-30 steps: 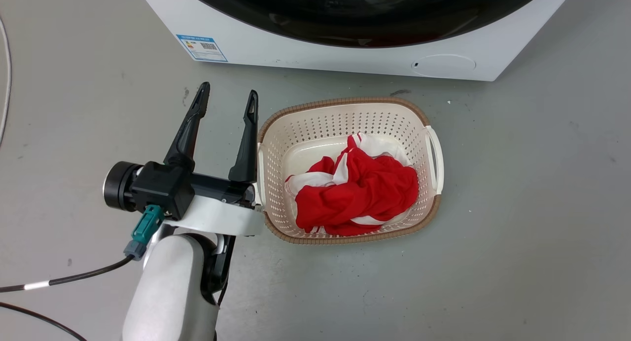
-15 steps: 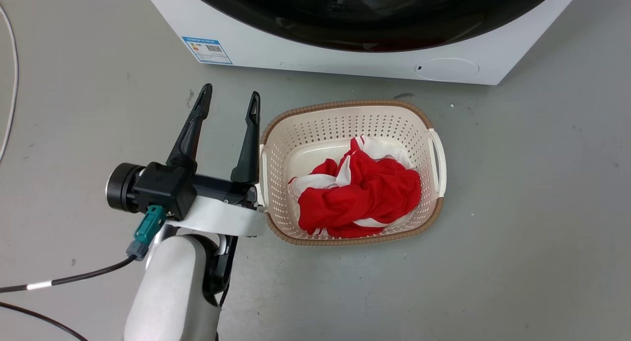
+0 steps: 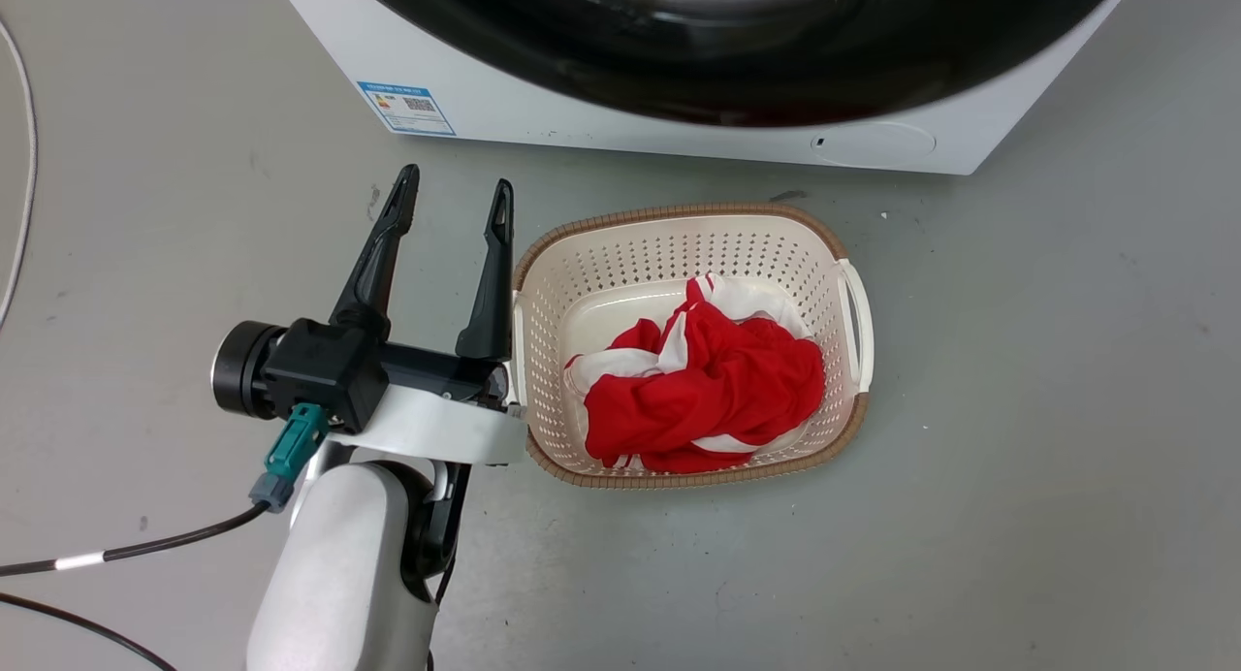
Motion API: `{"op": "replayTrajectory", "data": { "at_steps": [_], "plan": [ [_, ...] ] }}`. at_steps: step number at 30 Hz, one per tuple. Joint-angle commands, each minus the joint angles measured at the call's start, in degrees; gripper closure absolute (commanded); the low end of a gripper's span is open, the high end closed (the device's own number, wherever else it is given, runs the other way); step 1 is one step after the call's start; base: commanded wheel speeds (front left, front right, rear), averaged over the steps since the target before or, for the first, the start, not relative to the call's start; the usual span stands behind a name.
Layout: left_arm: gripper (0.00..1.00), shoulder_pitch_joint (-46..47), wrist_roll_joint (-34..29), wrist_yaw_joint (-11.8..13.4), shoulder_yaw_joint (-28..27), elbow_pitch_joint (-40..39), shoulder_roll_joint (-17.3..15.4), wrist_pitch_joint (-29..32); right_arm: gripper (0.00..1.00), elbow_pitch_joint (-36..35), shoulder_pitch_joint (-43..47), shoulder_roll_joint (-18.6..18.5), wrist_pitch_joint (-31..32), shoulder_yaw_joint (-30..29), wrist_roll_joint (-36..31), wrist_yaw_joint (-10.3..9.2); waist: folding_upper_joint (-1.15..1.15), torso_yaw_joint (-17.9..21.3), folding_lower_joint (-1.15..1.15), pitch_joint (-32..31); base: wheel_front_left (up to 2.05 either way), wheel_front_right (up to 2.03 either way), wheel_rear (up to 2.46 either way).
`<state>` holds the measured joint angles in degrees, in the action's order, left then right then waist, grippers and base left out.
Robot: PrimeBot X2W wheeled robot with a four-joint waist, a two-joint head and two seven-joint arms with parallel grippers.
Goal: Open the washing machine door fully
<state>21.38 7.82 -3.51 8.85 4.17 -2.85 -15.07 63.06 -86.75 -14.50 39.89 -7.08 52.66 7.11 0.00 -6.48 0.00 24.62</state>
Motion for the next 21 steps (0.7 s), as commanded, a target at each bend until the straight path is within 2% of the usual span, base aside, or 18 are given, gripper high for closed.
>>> {"op": "replayTrajectory", "data": {
  "at_steps": [1, 5, 21],
  "plan": [
    [0.00, -0.14, 0.33, 0.10, -0.03, 0.13, -0.06, -0.15, 1.00, 0.54, 2.18, 3.47, 1.69, 0.77, 0.52, 0.62, 0.00, 0.18, 0.00, -0.25, 0.00, 0.00, 0.00],
    [0.00, -0.03, 0.45, 0.07, 0.10, 0.28, -0.05, -0.15, 1.00, -0.08, 2.29, 1.71, 3.28, 0.41, 0.98, 0.44, 0.00, 0.50, 0.00, -0.72, 0.00, 0.00, 0.00],
    [0.00, -1.69, -0.15, -0.34, -0.34, 1.74, -0.05, -0.15, 1.00, -3.37, 8.72, 3.99, 16.30, 0.86, 4.78, 0.44, 0.00, 1.28, 0.00, -5.21, 0.00, 0.00, 0.00]
  ]
}}
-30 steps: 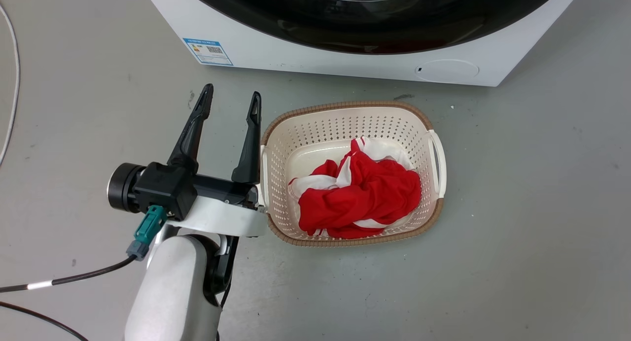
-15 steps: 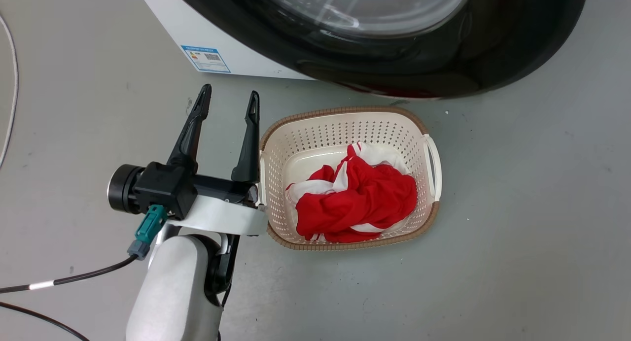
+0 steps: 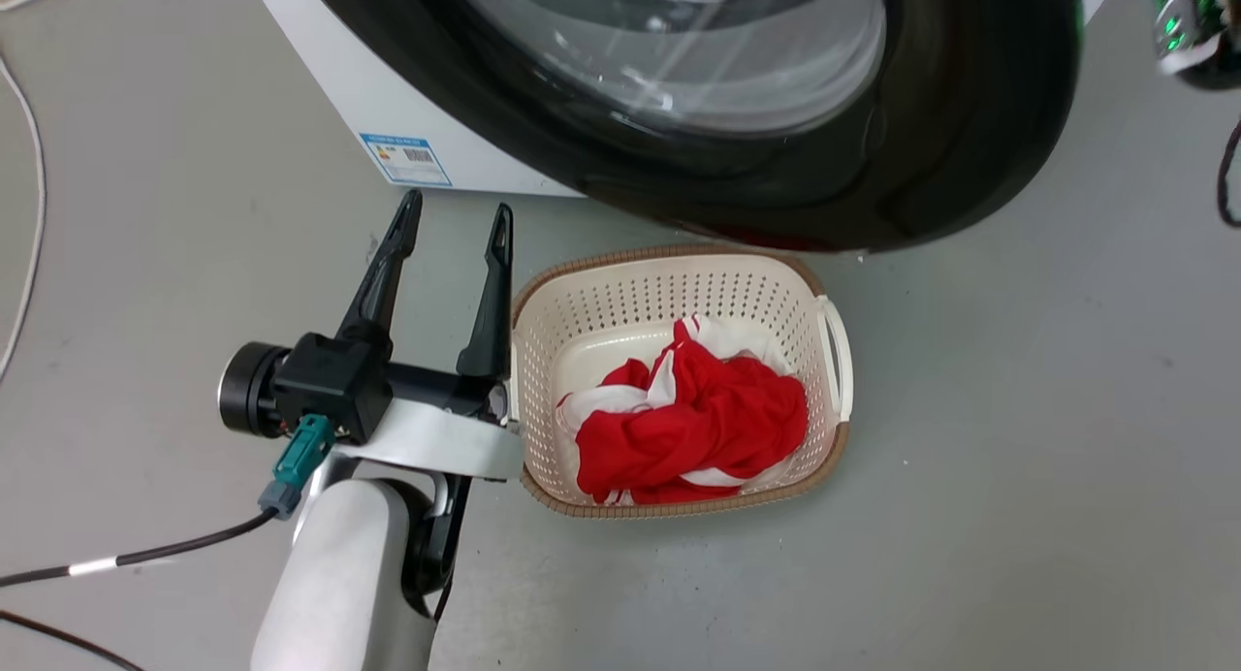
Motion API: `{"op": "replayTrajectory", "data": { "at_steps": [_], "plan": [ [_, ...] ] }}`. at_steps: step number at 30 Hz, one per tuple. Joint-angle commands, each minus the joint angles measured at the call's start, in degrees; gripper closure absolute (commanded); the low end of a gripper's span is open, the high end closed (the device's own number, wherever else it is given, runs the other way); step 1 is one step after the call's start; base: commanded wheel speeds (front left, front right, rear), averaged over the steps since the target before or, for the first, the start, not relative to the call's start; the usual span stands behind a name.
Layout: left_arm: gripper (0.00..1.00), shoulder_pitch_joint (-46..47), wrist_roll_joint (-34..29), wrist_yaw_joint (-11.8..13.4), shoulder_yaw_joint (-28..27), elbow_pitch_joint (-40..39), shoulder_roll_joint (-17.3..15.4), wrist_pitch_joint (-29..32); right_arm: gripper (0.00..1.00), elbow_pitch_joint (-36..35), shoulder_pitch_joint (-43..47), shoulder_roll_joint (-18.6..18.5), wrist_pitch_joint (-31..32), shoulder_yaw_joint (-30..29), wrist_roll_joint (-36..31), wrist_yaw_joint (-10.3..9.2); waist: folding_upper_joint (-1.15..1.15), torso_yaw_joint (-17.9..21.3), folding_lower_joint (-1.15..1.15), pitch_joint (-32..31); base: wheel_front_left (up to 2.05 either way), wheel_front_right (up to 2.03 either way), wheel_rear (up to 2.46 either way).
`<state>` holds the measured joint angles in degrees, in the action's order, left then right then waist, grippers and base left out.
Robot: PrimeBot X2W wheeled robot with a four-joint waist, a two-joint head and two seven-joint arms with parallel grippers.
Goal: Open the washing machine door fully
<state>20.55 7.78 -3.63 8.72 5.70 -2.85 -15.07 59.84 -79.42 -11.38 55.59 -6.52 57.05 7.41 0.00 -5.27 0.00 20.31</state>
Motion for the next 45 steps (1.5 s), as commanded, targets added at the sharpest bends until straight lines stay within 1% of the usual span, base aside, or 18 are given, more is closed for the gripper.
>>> {"op": "replayTrajectory", "data": {
  "at_steps": [1, 7, 15, 23, 29, 32, 36, 37, 42, 45],
  "plan": [
    [0.00, -1.10, -0.36, -0.27, -0.38, 0.35, -0.05, -0.15, 1.00, -0.63, 2.28, 1.12, 1.22, 0.49, 0.53, 0.13, 0.00, 0.12, 0.00, -1.47, 0.00, 0.00, 0.00],
    [0.00, -3.65, -1.90, -1.08, -1.48, 1.66, -0.05, -0.14, 1.00, -5.07, 9.43, 3.24, 4.27, 1.16, 2.27, 0.14, 0.00, 0.60, 0.00, -5.80, 0.00, 0.00, 0.00],
    [0.00, -7.39, -3.02, -1.94, -2.87, 2.78, -0.05, -0.15, 1.00, -12.76, 19.75, 5.81, 8.20, 1.96, 4.68, 0.13, 0.00, 0.94, 0.00, -10.97, 0.00, 0.00, 0.00],
    [0.00, -9.81, -3.01, -2.36, -2.96, 3.55, -0.04, -0.15, 1.00, -19.70, 27.69, 7.97, 11.90, 3.40, 6.87, 0.14, 0.00, 0.62, 0.00, -14.43, 0.00, 0.00, 0.00],
    [0.00, -11.30, -2.83, -2.55, -2.92, 3.82, -0.05, -0.15, 1.00, -24.59, 32.78, 8.68, 13.58, 6.23, 8.89, 0.14, 0.00, 0.25, 0.00, -16.29, 0.00, 0.00, 0.00],
    [0.00, -12.11, -2.68, -2.64, -2.76, 4.03, -0.04, -0.14, 1.00, -26.55, 35.10, 8.78, 13.55, 9.04, 12.01, 0.14, 0.00, -0.01, 0.00, -17.20, 0.00, 0.00, 0.00],
    [0.00, -12.71, -2.55, -2.68, -2.45, 4.31, -0.04, -0.15, 1.00, -28.57, 37.63, 8.69, 11.87, 13.43, 15.44, 0.14, 0.00, -0.22, 0.00, -18.12, 0.00, 0.00, 0.00],
    [0.00, -12.71, -2.55, -2.68, -2.45, 4.31, -0.04, -0.15, 1.00, -28.57, 37.63, 8.69, 11.87, 13.43, 15.44, 0.14, 0.00, -0.22, 0.00, -18.12, 0.00, 0.00, 0.00],
    [0.00, -13.44, -2.60, -2.67, -2.14, 4.53, -0.04, -0.15, 1.00, -30.47, 39.43, 8.69, 8.97, 18.07, 18.45, 0.14, 0.00, -0.25, 0.00, -18.96, 0.00, 0.00, 0.00],
    [0.00, -13.87, -2.66, -2.75, -2.10, 4.58, -0.04, -0.15, 1.00, -31.27, 40.46, 8.68, 6.70, 19.87, 19.75, 0.14, 0.00, -0.20, 0.00, -19.34, 0.00, 0.00, 0.00]
  ]
}}
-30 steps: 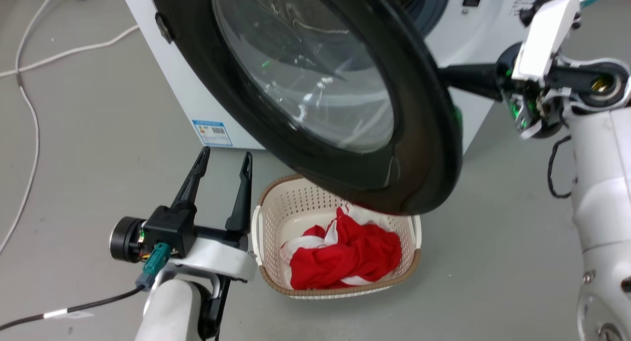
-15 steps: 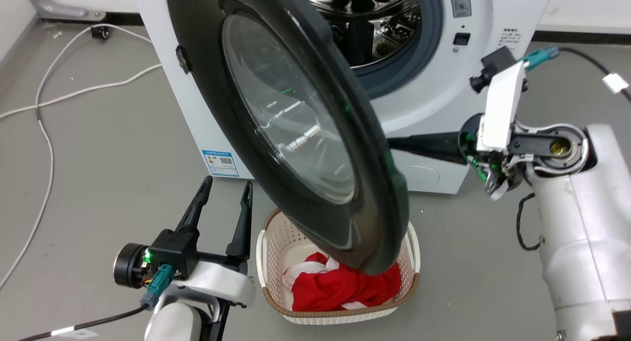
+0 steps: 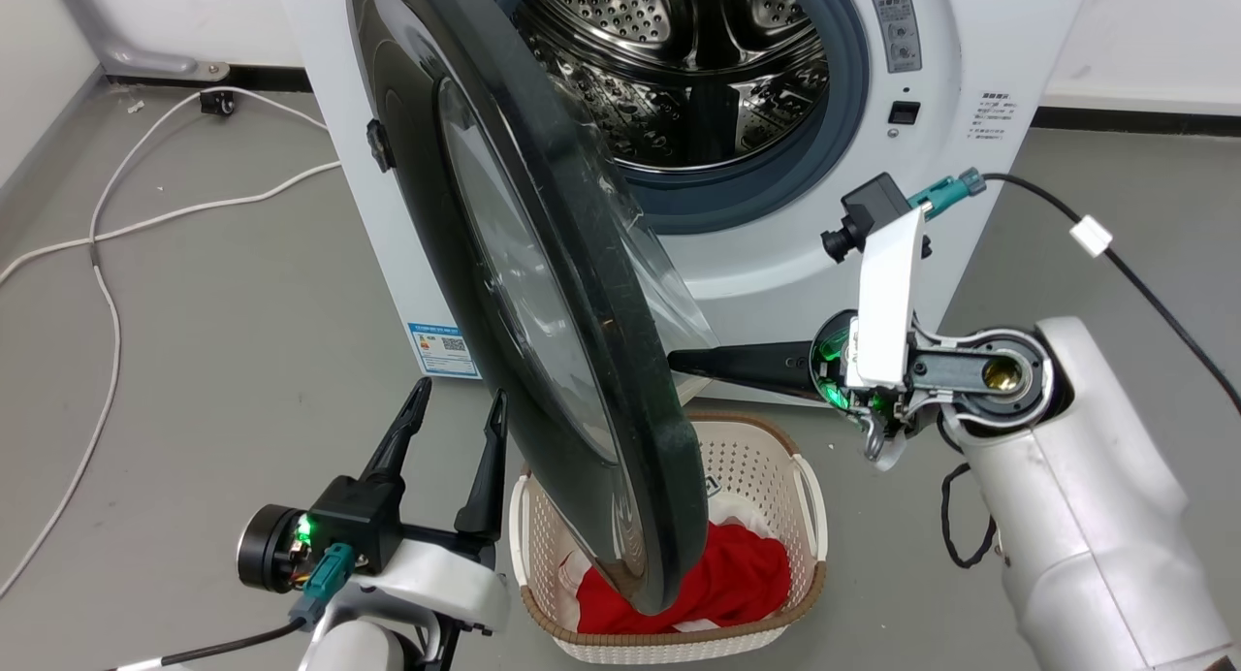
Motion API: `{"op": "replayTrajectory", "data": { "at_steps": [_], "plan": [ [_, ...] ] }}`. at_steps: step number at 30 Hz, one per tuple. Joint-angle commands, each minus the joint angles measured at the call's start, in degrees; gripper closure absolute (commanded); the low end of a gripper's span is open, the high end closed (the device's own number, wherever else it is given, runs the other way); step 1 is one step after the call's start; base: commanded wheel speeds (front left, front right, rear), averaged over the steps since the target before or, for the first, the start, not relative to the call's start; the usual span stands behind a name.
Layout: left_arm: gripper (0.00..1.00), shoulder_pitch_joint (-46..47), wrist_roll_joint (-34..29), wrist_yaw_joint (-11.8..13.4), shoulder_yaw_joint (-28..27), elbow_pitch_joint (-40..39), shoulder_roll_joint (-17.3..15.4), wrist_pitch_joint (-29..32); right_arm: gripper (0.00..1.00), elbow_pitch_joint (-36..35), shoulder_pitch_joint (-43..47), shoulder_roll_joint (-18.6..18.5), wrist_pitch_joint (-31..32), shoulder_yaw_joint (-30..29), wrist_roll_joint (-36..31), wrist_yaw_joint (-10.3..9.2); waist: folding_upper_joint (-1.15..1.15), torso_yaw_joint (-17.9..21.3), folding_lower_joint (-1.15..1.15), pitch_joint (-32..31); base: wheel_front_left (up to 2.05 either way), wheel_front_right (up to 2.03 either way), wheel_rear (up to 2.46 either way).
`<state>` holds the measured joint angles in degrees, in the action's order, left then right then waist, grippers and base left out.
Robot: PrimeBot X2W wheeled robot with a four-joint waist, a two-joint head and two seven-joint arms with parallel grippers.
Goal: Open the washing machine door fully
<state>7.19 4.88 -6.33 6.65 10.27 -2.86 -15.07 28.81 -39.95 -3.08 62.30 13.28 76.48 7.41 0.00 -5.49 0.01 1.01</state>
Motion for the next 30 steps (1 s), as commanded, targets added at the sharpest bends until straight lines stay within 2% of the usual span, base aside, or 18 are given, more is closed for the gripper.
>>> {"op": "replayTrajectory", "data": {
  "at_steps": [1, 6, 14, 23, 25, 26, 27, 30],
  "plan": [
    [0.00, -0.71, 0.24, -0.05, -0.01, 0.06, -0.03, -0.15, 1.00, -0.42, 1.36, 0.38, -0.93, 0.48, 0.54, 0.14, 0.00, 0.04, -0.01, -0.16, 0.00, 0.00, 0.00],
    [0.00, -0.95, 0.22, 0.16, -0.56, -0.23, -0.04, -0.15, 1.00, -1.81, 4.01, 0.29, -9.02, -0.28, 1.98, 0.14, 0.00, 0.63, -0.01, -0.28, 0.00, 0.00, 0.00],
    [0.00, -2.09, -0.06, 0.76, -2.42, -0.45, -0.05, -0.15, 1.00, -2.28, 10.67, 0.26, -28.60, -7.29, 0.52, 0.14, 0.00, 3.01, -0.01, -0.89, 0.00, 0.00, 0.00],
    [0.00, -2.69, -0.33, 0.84, -4.70, -0.13, -0.06, -0.14, 1.00, -3.49, 21.05, 0.05, -39.58, -13.96, 0.69, 0.14, 0.00, 5.12, -0.01, -1.78, 0.00, 0.00, 0.00],
    [0.00, -2.85, -0.39, 0.81, -4.95, -0.06, -0.05, -0.15, 0.55, -4.94, 23.59, 0.09, -42.44, -14.29, -0.55, 0.14, 0.00, 5.35, -0.01, -1.89, 0.00, 0.00, 0.00],
    [0.00, -2.90, -0.41, 0.77, -5.00, -0.03, -0.05, -0.15, 0.04, -5.78, 24.93, 0.09, -44.41, -14.74, -0.96, 0.14, 0.00, 5.41, -0.01, -1.92, 0.00, 0.00, 0.00],
    [0.00, -2.96, -0.43, 0.75, -5.09, 0.01, -0.05, -0.15, 0.00, -6.46, 26.19, 0.09, -46.38, -14.99, -1.79, 0.14, 0.00, 5.44, -0.01, -1.95, 0.00, 0.00, 0.00],
    [0.00, -3.18, -0.29, 0.84, -5.42, -0.11, -0.05, -0.15, 0.00, -8.50, 29.61, 0.15, -52.51, -13.94, -6.88, 0.14, 0.00, 5.67, -0.01, -1.96, 0.00, 0.00, 0.00]
  ]
}}
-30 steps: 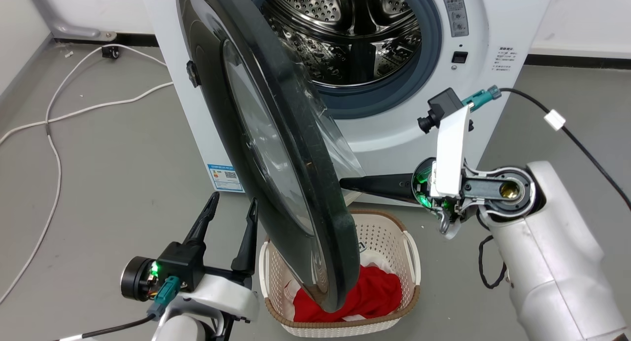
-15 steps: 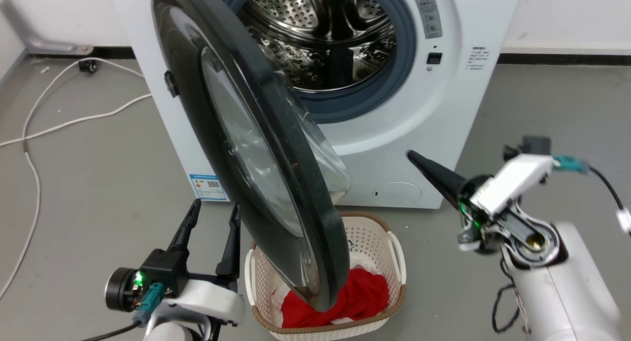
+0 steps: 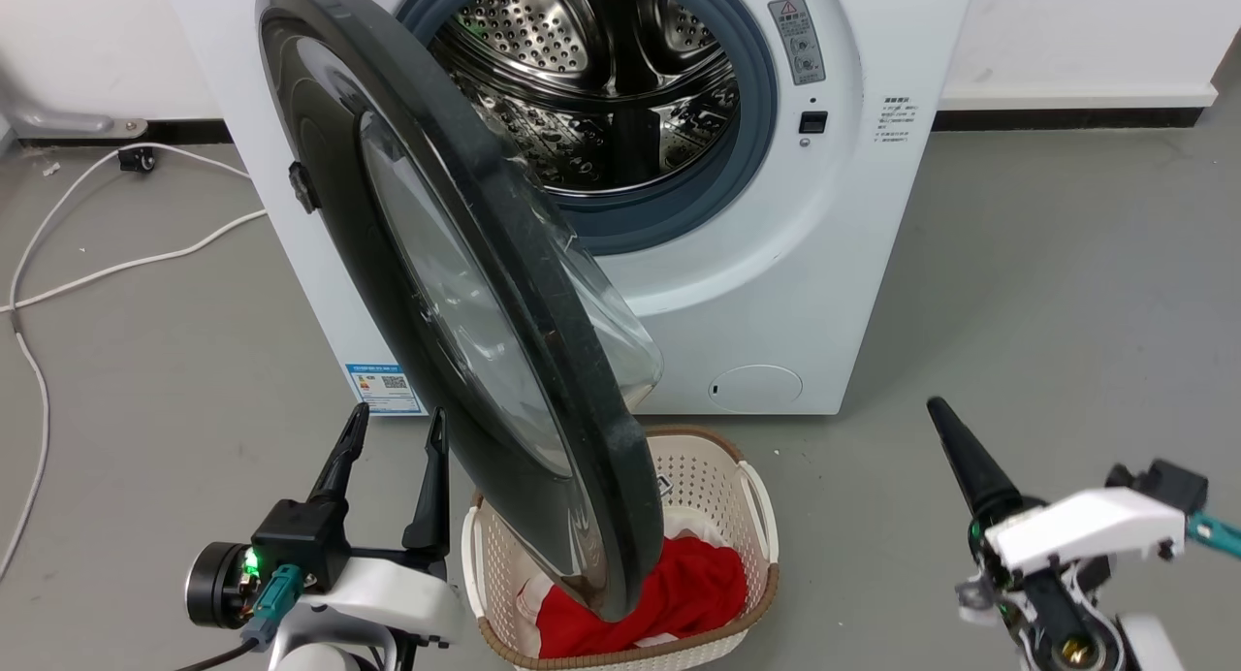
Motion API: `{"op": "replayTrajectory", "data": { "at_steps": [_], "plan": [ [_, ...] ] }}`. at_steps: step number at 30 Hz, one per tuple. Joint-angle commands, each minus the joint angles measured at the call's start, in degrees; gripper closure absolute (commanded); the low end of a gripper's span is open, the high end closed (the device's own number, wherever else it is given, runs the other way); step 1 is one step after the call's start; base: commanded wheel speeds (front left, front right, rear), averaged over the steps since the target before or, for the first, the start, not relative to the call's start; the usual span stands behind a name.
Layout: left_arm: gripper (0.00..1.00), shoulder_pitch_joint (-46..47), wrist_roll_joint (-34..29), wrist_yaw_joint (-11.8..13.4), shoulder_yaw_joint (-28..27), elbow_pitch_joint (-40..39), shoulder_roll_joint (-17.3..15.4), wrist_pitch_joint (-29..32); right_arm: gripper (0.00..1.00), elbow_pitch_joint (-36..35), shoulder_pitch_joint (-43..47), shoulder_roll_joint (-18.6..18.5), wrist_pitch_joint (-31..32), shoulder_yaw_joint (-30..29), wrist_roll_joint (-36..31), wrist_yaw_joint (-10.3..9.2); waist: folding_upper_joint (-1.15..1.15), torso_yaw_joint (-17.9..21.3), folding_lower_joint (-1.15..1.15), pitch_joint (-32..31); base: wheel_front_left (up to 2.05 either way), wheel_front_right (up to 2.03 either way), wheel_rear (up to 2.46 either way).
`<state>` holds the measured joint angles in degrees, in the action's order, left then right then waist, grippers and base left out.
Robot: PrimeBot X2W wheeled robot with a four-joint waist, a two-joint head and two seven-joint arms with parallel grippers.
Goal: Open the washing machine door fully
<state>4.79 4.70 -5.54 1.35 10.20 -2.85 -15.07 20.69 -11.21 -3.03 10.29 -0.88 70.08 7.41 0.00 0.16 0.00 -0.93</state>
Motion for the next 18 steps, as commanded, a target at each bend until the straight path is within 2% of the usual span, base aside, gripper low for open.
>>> {"op": "replayTrajectory", "data": {
  "at_steps": [1, 5, 10, 13, 18],
  "plan": [
    [0.00, -0.84, -0.05, 0.06, -0.15, -0.02, -0.06, -0.15, 0.00, -0.90, 1.90, 0.10, -2.55, 0.36, -2.18, 0.14, 0.00, 0.00, 0.00, -0.05, 0.00, 0.00, 0.00],
    [0.00, -0.92, 0.11, 0.20, -0.06, 0.12, -0.06, -0.15, 0.00, -2.74, 5.54, -0.10, -10.64, 0.59, -11.05, 0.14, 0.00, -0.35, 0.00, -0.19, 0.00, 0.00, 0.00],
    [0.00, -1.06, 0.13, 0.25, -0.28, 0.17, -0.06, -0.15, 0.00, -5.01, 7.74, -0.80, -20.22, -1.38, -26.76, 0.14, 0.00, -0.41, 0.00, -0.28, 0.00, 0.00, 0.00],
    [0.00, -1.03, -0.05, 0.22, -0.32, 0.35, -0.06, -0.15, 0.00, -7.45, 8.44, -0.71, -23.06, -4.09, -37.80, 0.07, 0.00, -0.49, 0.00, -0.44, 0.00, 0.00, 0.00],
    [0.00, -0.95, -0.21, 0.25, -0.47, 0.33, -0.07, -0.15, 0.00, -15.76, 9.69, -0.04, -24.84, -6.88, -57.13, 0.07, 0.00, -0.43, 0.00, -0.57, 0.00, 0.00, 0.00]
  ]
}}
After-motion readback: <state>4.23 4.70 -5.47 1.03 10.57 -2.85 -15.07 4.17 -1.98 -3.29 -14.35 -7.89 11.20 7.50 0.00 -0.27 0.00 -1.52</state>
